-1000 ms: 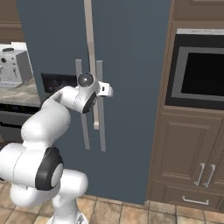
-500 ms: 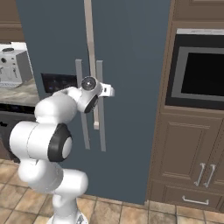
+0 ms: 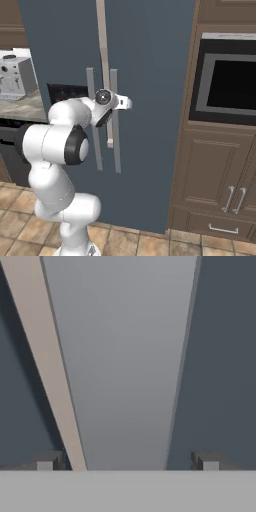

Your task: Retrieve the orange and peach from the fridge and place them into the bowl on the dining table.

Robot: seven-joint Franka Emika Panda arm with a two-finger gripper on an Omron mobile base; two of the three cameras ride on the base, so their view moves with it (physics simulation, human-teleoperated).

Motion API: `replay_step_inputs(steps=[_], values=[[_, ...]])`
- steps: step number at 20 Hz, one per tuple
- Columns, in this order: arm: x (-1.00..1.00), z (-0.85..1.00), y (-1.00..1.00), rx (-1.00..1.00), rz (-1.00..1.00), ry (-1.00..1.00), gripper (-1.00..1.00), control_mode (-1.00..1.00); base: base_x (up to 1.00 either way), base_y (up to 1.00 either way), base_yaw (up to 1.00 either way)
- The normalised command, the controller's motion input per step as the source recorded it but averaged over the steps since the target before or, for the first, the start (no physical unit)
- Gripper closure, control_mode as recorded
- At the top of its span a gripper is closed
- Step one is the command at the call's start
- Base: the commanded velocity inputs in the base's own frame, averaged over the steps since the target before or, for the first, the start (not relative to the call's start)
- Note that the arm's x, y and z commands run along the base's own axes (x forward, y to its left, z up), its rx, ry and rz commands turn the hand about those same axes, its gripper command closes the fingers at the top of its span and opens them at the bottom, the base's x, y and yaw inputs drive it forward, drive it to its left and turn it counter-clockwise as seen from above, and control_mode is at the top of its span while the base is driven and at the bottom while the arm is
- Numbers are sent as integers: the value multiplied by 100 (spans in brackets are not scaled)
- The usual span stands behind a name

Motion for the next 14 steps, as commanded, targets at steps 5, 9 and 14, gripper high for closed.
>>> replay_step_inputs(steps=[5, 9, 14], values=[[82, 0, -3, 0, 0, 0, -100, -100, 0, 0, 0], [68, 0, -1, 0, 0, 3, 100, -100, 0, 0, 0], [-34, 2, -31, 0, -4, 18, 100, -100, 0, 0, 0]])
